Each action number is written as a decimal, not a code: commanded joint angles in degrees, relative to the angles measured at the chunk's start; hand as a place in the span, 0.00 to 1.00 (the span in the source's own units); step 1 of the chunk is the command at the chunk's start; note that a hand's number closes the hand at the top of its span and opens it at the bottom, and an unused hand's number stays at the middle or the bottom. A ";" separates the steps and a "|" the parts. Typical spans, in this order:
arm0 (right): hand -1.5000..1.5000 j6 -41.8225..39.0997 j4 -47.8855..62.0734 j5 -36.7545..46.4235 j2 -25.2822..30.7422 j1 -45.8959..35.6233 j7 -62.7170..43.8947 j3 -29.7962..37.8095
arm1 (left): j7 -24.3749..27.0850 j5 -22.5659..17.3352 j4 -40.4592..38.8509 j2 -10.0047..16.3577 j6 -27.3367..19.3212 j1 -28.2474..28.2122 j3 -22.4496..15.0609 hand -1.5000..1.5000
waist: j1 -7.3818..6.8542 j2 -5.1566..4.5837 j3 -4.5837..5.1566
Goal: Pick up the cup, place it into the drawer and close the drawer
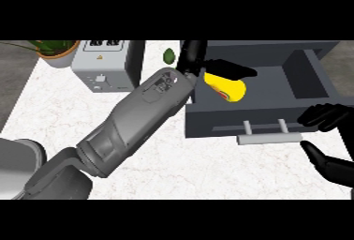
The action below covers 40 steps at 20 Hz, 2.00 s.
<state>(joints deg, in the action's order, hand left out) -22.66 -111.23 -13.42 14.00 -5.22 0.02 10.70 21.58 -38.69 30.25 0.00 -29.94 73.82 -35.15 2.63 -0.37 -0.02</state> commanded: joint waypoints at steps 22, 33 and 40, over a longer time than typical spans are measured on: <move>1.00 7.13 8.22 40.69 2.84 -2.55 5.79 -14.49 | -9.53 0.49 36.37 20.54 2.64 -25.26 8.61 0.00 | -4.53 0.60 0.01; 1.00 20.86 34.90 65.21 1.50 -11.46 10.78 -26.04 | -7.77 -2.37 44.90 31.16 12.31 -38.58 14.52 0.00 | -5.25 0.09 -0.02; 1.00 27.99 60.48 65.27 -2.82 -25.86 17.55 -20.01 | -8.31 -3.29 50.03 34.00 15.66 -46.85 18.88 0.00 | -4.93 0.01 -0.05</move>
<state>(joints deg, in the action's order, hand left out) 2.12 -63.34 51.76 12.28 -24.47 13.60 -12.40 13.77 -41.05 77.26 31.58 -16.64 31.12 -18.71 -2.16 -0.26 -0.03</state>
